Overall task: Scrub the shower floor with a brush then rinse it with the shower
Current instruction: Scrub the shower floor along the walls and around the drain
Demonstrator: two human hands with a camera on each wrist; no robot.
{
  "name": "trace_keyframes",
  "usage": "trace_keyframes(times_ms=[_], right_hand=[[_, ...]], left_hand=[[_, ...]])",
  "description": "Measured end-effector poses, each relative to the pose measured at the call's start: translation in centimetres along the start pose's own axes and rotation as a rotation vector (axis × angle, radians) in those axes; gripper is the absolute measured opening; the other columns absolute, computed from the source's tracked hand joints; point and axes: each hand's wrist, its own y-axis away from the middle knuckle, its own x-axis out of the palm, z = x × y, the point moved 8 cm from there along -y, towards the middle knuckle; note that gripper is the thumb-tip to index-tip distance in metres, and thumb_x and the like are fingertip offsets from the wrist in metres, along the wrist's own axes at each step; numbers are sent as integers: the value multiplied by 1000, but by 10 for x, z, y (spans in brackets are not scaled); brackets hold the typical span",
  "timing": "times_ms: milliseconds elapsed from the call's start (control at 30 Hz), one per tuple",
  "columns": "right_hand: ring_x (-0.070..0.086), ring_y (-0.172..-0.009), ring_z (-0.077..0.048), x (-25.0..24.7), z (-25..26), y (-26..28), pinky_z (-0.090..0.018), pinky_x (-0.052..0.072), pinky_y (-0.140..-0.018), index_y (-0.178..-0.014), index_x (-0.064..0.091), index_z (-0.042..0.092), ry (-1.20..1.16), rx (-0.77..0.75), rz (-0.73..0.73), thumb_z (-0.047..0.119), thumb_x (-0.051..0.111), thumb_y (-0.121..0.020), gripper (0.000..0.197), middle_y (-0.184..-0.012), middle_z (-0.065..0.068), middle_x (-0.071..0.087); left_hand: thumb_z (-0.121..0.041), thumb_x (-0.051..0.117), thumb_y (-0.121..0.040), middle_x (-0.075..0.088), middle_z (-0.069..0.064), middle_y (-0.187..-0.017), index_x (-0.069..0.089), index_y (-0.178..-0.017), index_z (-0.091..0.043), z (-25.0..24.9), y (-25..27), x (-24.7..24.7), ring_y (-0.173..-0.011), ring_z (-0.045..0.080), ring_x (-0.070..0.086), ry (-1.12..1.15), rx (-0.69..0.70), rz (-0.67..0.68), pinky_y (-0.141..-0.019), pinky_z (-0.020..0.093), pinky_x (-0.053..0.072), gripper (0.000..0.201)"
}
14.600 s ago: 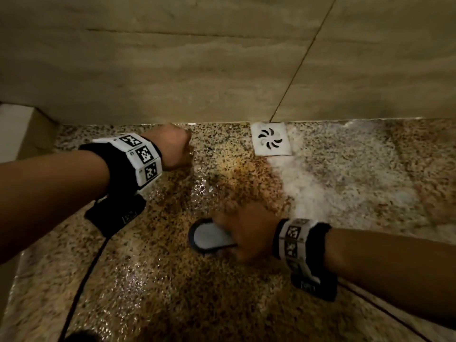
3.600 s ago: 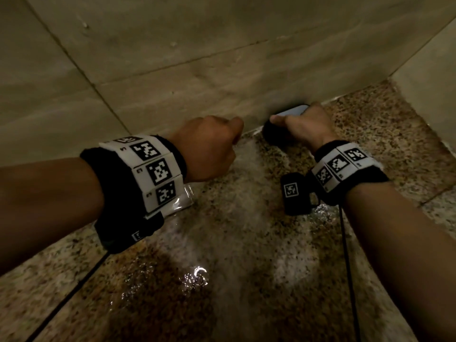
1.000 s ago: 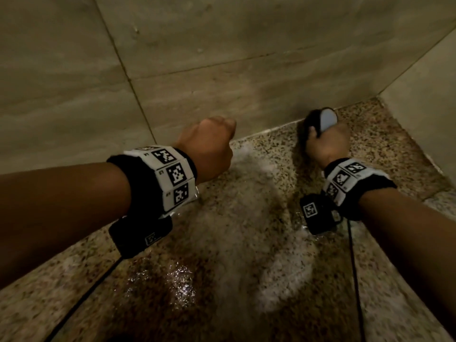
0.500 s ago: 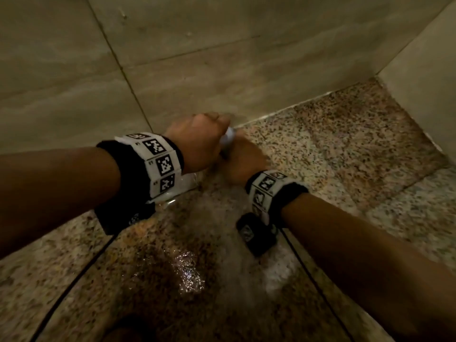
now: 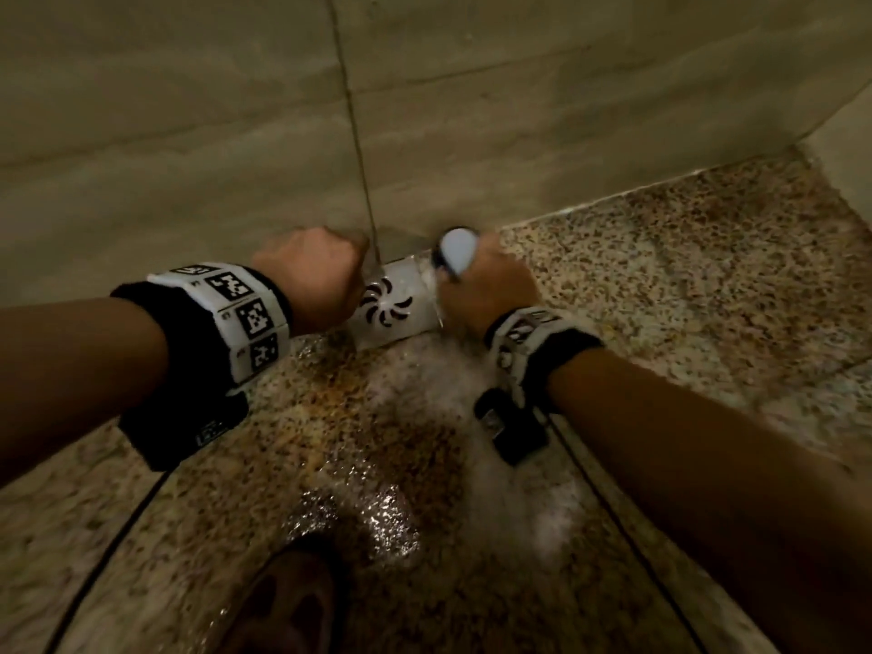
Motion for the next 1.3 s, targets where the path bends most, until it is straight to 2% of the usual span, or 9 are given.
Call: trace_keyframes(times_ms=[133, 233, 400, 600, 700, 833, 1000, 1100, 1300], right_hand=[[56, -114, -34, 30, 45, 2, -35, 45, -85, -134, 42, 8, 72, -62, 255, 56, 63, -80, 75, -128, -16, 57], [58, -109, -35, -11, 14, -9, -34, 44, -81, -124, 56, 7, 29, 3, 128, 54, 63, -83, 62, -124, -18, 60], [53, -120, -37, -41, -48, -9, -39, 46, -96, -142, 34, 2, 101, 264, 17, 52, 56, -89, 76, -133, -20, 53], [53, -118, -36, 44, 62, 19, -36, 45, -89, -141, 33, 8, 96, -133, 199, 53, 58, -87, 74, -127, -19, 56], [55, -115, -37, 51, 79, 21, -37, 47, -88, -138, 39, 12, 13, -168, 240, 55, 60, -83, 73, -125, -17, 58], [57, -113, -36, -5, 7, -3, -38, 47, -91, -131, 47, 14, -63, 21, 38, 56, 62, -80, 67, -123, -16, 60], [55, -114, -39, -70, -126, -18, -40, 47, -88, -149, 23, 11, -131, 356, -60, 54, 58, -85, 85, -131, -18, 54], [55, -115, -40, -97, -176, -13, -41, 47, -87, -147, 27, 11, -185, 450, -152, 52, 59, -86, 80, -134, -18, 53], [60, -93, -39, -113, -232, 9, -36, 49, -69, -151, 16, 8, -60, 557, -151, 55, 54, -89, 86, -109, -22, 58]], left_hand=[[-30, 48, -90, 61, 19, -86, 50, -95, -11, 15, 16, 0, -78, 37, 59, 21, -53, -30, -65, 39, 49, 19], [-30, 51, -88, 63, 22, -88, 53, -96, -9, 21, 23, -6, -81, 39, 61, 44, -71, -79, -69, 42, 52, 22], [-26, 53, -87, 64, 23, -86, 57, -96, -4, 21, 26, -13, -79, 40, 61, 107, -82, -112, -70, 44, 53, 24], [-24, 52, -89, 64, 22, -88, 57, -99, -3, 16, 36, -9, -79, 36, 59, 128, -114, -95, -65, 36, 46, 24], [-24, 51, -91, 63, 22, -90, 57, -102, -5, 10, 37, -9, -71, 31, 50, 105, -110, -67, -60, 32, 36, 23], [-27, 50, -92, 63, 20, -89, 56, -101, -6, -1, 27, -10, -74, 32, 55, 66, -84, -53, -62, 34, 44, 24], [-31, 49, -92, 64, 19, -93, 56, -102, -9, -50, -2, -17, -84, 36, 60, 16, 11, -23, -68, 36, 48, 25], [-32, 47, -93, 63, 18, -90, 55, -101, -8, -92, -27, -24, -78, 35, 59, 38, 97, -7, -70, 38, 52, 26], [-25, 43, -96, 58, 21, -97, 53, -106, -6, -167, -59, -38, -76, 32, 50, 47, 217, -7, -64, 32, 39, 24]])
